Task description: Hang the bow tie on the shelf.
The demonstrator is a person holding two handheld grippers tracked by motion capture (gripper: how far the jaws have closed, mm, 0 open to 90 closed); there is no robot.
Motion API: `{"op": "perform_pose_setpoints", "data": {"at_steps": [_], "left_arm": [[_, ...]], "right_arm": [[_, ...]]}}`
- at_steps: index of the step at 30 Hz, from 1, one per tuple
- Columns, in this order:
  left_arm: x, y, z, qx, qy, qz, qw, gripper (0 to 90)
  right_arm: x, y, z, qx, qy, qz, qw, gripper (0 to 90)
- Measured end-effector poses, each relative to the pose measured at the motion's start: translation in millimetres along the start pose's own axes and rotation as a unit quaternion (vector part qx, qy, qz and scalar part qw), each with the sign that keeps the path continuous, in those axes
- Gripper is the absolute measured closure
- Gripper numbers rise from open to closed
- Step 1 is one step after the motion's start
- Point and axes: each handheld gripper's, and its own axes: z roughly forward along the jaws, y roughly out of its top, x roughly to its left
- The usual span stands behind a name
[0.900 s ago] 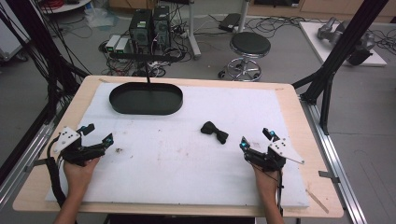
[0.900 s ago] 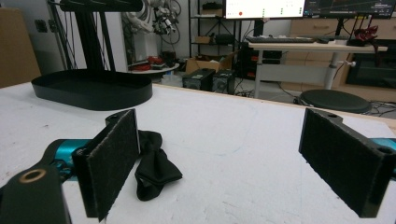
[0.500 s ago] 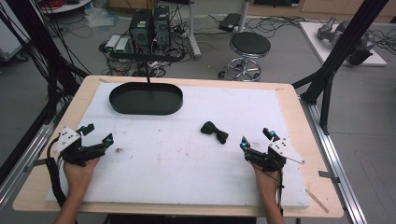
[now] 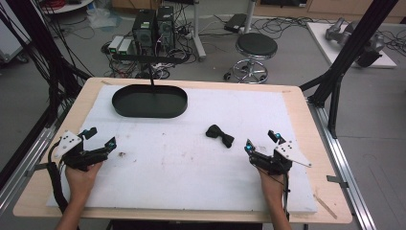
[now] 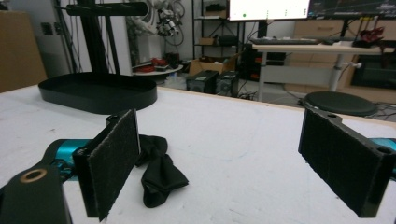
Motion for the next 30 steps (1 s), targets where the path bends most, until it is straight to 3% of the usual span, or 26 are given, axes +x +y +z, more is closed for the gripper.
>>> {"op": "perform_pose_setpoints", "data": {"at_steps": [15,23,30], "left_arm": [[-0.1,0.0,0.0,0.000,-0.004,0.003,1.0000,14.9],[0.2,-0.1,0.2,0.000,-0.005,0.004,1.0000,15.0],[0.3,-0.1,0.3,-0.001,-0.007,0.005,1.0000,15.1]], "right_arm": [[2.6,16.0,34.5,0.025,0.040,0.001,0.9989,13.6],[3.3,16.5,64.1,0.068,0.047,-0.011,0.9965,19.7],[3.7,4.8,90.5,0.111,0.069,0.005,0.9914,26.3]]}}
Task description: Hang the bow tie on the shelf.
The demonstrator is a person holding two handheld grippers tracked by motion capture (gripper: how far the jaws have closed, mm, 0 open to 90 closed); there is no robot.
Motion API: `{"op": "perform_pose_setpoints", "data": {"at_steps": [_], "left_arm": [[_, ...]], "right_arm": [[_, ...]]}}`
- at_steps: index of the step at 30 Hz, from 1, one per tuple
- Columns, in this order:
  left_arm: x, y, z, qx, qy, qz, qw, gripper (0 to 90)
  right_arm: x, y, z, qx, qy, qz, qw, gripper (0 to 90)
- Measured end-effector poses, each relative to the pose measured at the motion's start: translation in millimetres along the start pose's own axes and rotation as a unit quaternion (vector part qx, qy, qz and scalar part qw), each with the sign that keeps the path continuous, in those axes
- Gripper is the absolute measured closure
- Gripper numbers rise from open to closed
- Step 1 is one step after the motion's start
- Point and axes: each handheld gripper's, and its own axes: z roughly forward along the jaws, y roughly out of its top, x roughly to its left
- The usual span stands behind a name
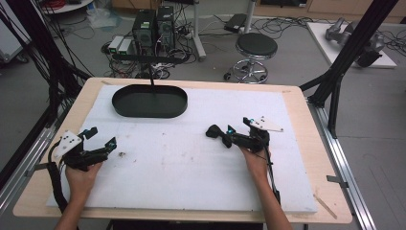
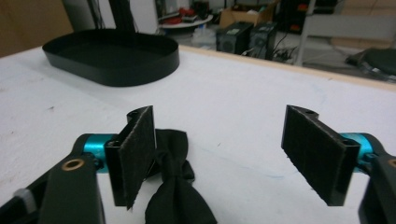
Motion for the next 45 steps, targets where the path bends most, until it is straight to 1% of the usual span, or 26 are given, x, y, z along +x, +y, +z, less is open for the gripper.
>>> {"op": "perform_pose_setpoints", "data": {"at_steps": [1,2,4,6,8,9,11,12,13,14,15,18,21,22,24,26,27,29,33,36,37,38,39,41,44,45], "left_arm": [[0.0,0.0,0.0,0.000,0.000,0.000,1.0000,15.1],[0.0,0.0,0.0,0.000,0.000,0.000,1.0000,15.1],[0.0,0.0,0.1,0.000,0.000,0.000,1.0000,15.2],[0.0,-0.1,0.1,0.000,-0.001,-0.001,1.0000,15.1],[-0.1,0.0,0.1,0.000,-0.001,-0.001,1.0000,15.2],[-0.2,0.0,0.1,0.000,-0.001,0.000,1.0000,15.2],[-0.2,-0.1,0.1,0.000,-0.002,0.000,1.0000,15.3],[-0.2,-0.1,0.2,0.000,-0.002,0.000,1.0000,15.3],[-0.2,-0.1,0.3,0.000,-0.002,0.001,1.0000,15.3],[-0.3,-0.1,0.3,0.000,-0.002,0.001,1.0000,15.3],[-0.4,-0.1,0.3,0.000,-0.002,0.002,1.0000,15.3],[-0.6,-0.1,0.5,0.000,-0.002,0.002,1.0000,15.5],[-0.6,-0.1,0.5,0.000,-0.001,0.003,1.0000,15.4],[-0.6,-0.1,0.6,0.001,-0.002,0.004,1.0000,15.5],[-0.7,-0.2,0.6,0.000,-0.002,0.004,1.0000,15.5],[-0.8,-0.1,0.6,0.000,-0.003,0.004,1.0000,15.6],[-0.7,-0.1,0.5,0.001,-0.003,0.005,1.0000,15.6],[-0.7,-0.1,0.5,0.001,-0.003,0.005,1.0000,15.6],[-0.9,-0.1,0.6,0.001,-0.004,0.005,1.0000,15.6],[-1.0,-0.2,0.4,0.001,-0.005,0.005,1.0000,15.7],[-0.9,-0.2,0.5,0.001,-0.005,0.005,1.0000,15.7],[-1.0,-0.2,0.6,0.001,-0.005,0.005,1.0000,15.8],[-0.9,-0.2,0.5,0.001,-0.005,0.005,1.0000,15.8],[-0.7,-0.2,0.5,0.001,-0.006,0.005,1.0000,15.9],[-1.0,-0.2,0.4,0.001,-0.006,0.004,1.0000,16.0],[-1.0,-0.2,0.5,0.001,-0.006,0.005,1.0000,16.0]], "right_arm": [[0.0,0.0,0.0,0.000,0.000,0.000,1.0000,26.3],[1.6,-0.3,6.6,0.013,0.005,0.002,0.9999,27.9],[2.0,0.0,9.1,0.013,0.008,0.000,0.9999,28.1],[6.7,2.4,18.3,0.024,0.021,-0.004,0.9995,30.9],[8.1,3.0,20.5,0.028,0.022,-0.005,0.9994,31.5],[11.3,3.5,25.6,0.034,0.028,-0.010,0.9990,35.0],[13.4,1.8,29.2,0.043,0.033,-0.014,0.9984,39.5],[13.4,0.3,31.0,0.051,0.036,-0.015,0.9979,40.5],[13.4,0.3,31.0,0.051,0.036,-0.015,0.9979,40.5],[12.8,-2.9,34.0,0.069,0.042,-0.011,0.9967,43.8],[12.8,-2.9,34.0,0.069,0.042,-0.011,0.9967,43.8],[13.2,-4.4,36.4,0.077,0.049,-0.017,0.9957,49.7],[13.9,-4.6,36.9,0.080,0.051,-0.020,0.9953,50.8],[13.7,-4.6,37.5,0.081,0.054,-0.026,0.9950,51.6],[14.2,-4.6,37.7,0.085,0.055,-0.022,0.9947,51.6],[13.1,-3.7,41.3,0.100,0.058,-0.020,0.9930,52.6],[13.1,-3.7,41.3,0.100,0.058,-0.020,0.9930,52.6],[13.2,-3.5,42.7,0.110,0.062,-0.017,0.9919,54.7],[13.8,-3.2,45.1,0.120,0.064,-0.023,0.9904,56.5],[14.9,-2.8,48.6,0.139,0.072,-0.028,0.9872,59.6],[14.9,-2.8,48.6,0.139,0.072,-0.028,0.9872,59.6],[15.1,-2.6,50.9,0.150,0.077,-0.031,0.9851,62.5],[15.1,-2.6,50.9,0.150,0.077,-0.031,0.9851,62.5],[15.0,-2.4,52.3,0.156,0.083,-0.033,0.9837,65.4],[13.4,-2.4,52.3,0.155,0.087,-0.029,0.9836,72.3],[13.4,-2.4,52.3,0.155,0.087,-0.029,0.9836,72.3]]}}
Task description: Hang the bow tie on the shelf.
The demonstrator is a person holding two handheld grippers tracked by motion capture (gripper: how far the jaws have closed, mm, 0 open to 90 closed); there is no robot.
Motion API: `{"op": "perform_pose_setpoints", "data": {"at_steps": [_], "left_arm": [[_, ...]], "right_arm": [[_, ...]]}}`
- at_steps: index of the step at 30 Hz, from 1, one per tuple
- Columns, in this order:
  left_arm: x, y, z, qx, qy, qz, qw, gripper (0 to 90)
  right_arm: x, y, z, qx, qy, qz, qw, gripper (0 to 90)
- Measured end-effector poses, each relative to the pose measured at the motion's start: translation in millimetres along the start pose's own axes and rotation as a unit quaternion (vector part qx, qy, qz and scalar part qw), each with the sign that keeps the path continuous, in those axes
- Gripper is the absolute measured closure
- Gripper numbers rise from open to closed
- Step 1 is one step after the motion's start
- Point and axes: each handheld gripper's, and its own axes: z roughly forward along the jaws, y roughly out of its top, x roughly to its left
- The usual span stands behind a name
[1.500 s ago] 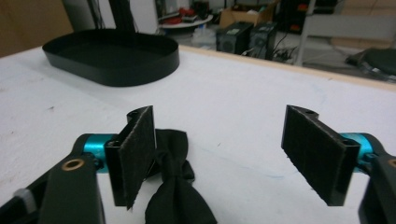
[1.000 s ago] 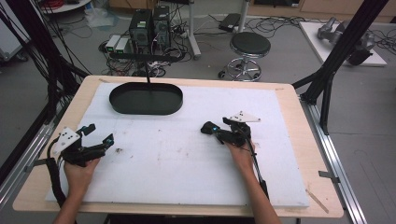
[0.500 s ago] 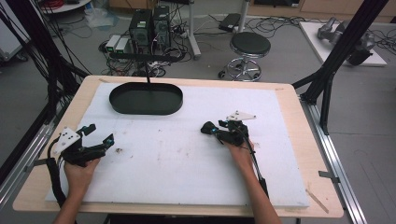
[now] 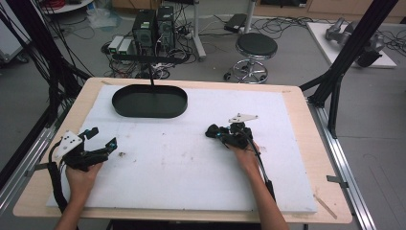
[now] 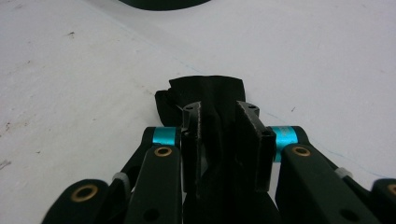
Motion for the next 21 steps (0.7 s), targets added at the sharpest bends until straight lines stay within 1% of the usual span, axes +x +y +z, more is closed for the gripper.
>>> {"op": "perform_pose_setpoints", "data": {"at_steps": [2,4,6,7,8,11,12,13,14,16,17,18,19,20,21], "left_arm": [[-0.1,0.0,0.0,0.000,0.000,0.000,1.0000,16.0],[0.0,0.0,0.0,0.000,0.000,0.000,1.0000,16.0],[-0.1,0.0,0.2,0.000,0.000,0.000,1.0000,16.3],[-0.1,0.0,0.2,0.000,0.000,0.000,1.0000,16.2],[0.0,0.1,-0.1,0.001,-0.001,0.001,1.0000,16.2],[0.0,0.1,0.0,0.000,-0.001,0.000,1.0000,16.3],[0.0,0.1,0.0,0.000,-0.001,0.000,1.0000,16.3],[0.0,0.1,0.0,0.000,-0.002,0.001,1.0000,16.3],[-0.1,0.1,0.1,0.000,-0.002,0.001,1.0000,16.3],[-0.1,0.1,0.0,0.000,-0.002,0.001,1.0000,16.3],[-0.1,0.1,0.0,-0.001,-0.003,0.001,1.0000,16.3],[-0.2,0.1,0.0,-0.001,-0.003,0.001,1.0000,16.3],[-0.1,0.1,-0.1,-0.001,-0.003,0.000,1.0000,16.3],[-0.1,0.1,-0.1,-0.001,-0.003,0.000,1.0000,16.3],[-0.1,0.1,-0.1,-0.001,-0.002,0.000,1.0000,16.4]], "right_arm": [[0.3,0.1,0.0,0.000,-0.002,0.000,1.0000,74.5],[0.3,0.1,-0.2,0.000,-0.001,0.001,1.0000,74.8],[-0.3,0.1,-1.9,-0.007,0.001,0.011,0.9999,75.7],[-0.3,0.1,-1.9,-0.007,0.001,0.011,0.9999,75.7],[-0.4,0.7,-2.8,-0.012,0.001,0.013,0.9998,76.0],[2.5,5.1,-7.9,-0.038,-0.007,0.007,0.9992,76.4],[3.8,7.6,-10.8,-0.051,-0.009,0.004,0.9986,76.4],[5.5,10.9,-15.1,-0.067,-0.009,0.005,0.9977,76.5],[5.8,12.6,-17.2,-0.073,-0.007,0.009,0.9972,76.5],[6.1,14.4,-18.8,-0.077,-0.005,0.012,0.9970,76.5],[8.1,18.6,-21.1,-0.082,-0.007,0.007,0.9966,76.5],[8.1,18.6,-21.1,-0.082,-0.007,0.007,0.9966,76.5],[11.0,23.6,-22.7,-0.088,-0.008,0.002,0.9961,76.5],[11.0,23.6,-22.7,-0.088,-0.008,0.002,0.9961,76.5],[14.6,29.4,-23.6,-0.093,-0.006,-0.004,0.9956,76.6]]}}
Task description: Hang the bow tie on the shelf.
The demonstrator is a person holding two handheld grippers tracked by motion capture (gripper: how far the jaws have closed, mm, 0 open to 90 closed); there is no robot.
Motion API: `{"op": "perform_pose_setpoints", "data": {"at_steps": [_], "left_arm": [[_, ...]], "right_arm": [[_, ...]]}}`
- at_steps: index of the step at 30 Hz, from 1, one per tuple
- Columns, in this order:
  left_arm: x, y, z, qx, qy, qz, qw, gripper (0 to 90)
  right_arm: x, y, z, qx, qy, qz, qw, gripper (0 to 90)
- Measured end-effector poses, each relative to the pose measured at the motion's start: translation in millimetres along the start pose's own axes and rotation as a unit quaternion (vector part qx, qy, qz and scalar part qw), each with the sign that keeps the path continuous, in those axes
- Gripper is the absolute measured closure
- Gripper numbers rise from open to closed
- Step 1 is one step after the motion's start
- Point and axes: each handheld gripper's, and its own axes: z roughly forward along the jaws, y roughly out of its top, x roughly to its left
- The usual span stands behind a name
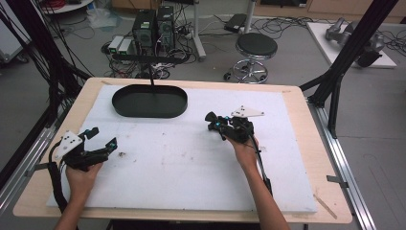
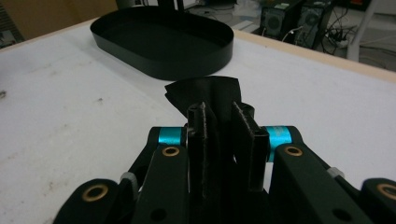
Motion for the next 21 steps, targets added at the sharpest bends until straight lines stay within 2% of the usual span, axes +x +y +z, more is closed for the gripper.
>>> {"op": "perform_pose_setpoints", "data": {"at_steps": [8,14,21], "left_arm": [[0.1,-0.1,0.0,-0.002,-0.003,-0.001,1.0000,16.7],[-0.5,0.0,0.2,-0.002,-0.004,0.001,1.0000,16.7],[-0.2,0.0,0.1,-0.004,-0.006,0.000,1.0000,16.7]], "right_arm": [[12.7,24.4,8.2,-0.018,0.008,-0.021,0.9996,76.5],[15.0,35.4,15.1,-0.032,0.014,-0.017,0.9992,76.5],[16.9,56.8,29.5,-0.041,0.015,-0.025,0.9988,76.5]]}}
